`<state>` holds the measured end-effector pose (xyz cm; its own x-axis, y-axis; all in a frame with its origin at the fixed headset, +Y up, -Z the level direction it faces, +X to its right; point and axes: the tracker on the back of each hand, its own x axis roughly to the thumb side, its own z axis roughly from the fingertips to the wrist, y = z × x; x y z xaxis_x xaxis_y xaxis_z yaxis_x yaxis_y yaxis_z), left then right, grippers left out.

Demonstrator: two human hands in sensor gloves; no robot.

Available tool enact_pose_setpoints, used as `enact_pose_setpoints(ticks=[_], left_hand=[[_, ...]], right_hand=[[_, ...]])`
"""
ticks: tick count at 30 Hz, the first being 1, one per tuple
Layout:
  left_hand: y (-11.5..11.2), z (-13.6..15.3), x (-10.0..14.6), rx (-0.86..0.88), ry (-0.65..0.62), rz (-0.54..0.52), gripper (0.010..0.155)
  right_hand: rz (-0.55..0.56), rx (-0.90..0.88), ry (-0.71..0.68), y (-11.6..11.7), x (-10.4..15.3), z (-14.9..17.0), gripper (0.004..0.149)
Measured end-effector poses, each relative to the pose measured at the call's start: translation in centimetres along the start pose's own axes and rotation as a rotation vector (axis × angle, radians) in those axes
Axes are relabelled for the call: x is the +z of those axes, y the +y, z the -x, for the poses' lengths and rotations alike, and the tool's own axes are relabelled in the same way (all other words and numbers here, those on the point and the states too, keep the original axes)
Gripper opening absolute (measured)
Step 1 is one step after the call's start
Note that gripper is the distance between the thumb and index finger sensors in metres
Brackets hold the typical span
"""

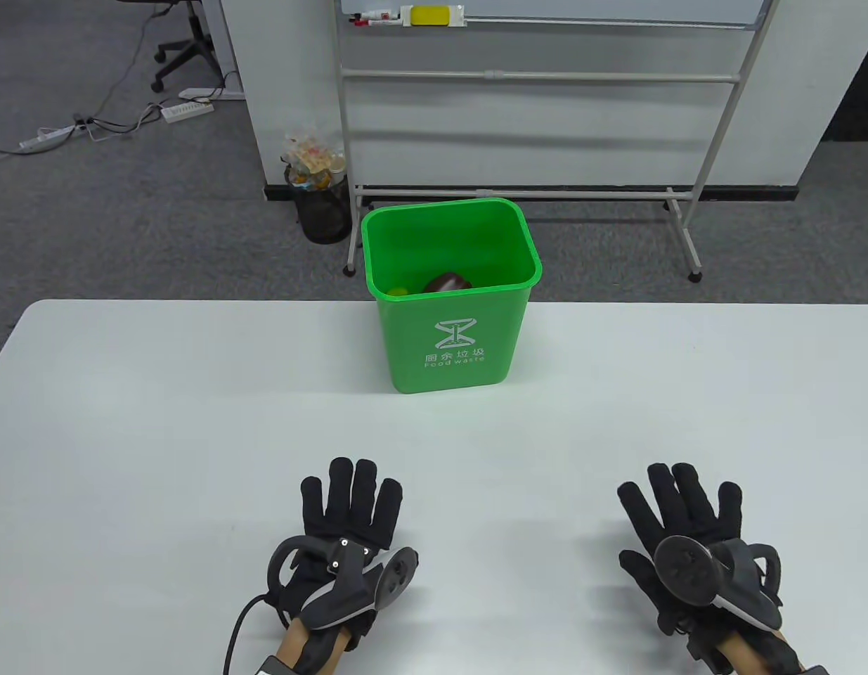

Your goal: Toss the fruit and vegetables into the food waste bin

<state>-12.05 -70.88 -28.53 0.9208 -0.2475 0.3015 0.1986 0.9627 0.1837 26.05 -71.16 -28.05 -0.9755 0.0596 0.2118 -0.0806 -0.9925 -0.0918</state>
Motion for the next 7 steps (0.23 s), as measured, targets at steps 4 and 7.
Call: enact_pose_setpoints(ticks=[4, 7], left_hand=[[-0.02, 0.23, 0.03, 0.019, 0.015, -0.007, 0.092], [-0.46, 0.47, -0.11, 0.026, 0.023, 0.008, 0.092]], right_hand=[[-0.001, 0.002, -0.012, 0.06, -0.05, -0.10, 0.084], [-0.004, 0.010, -0.022, 0.21, -0.07, -0.16, 0.084]])
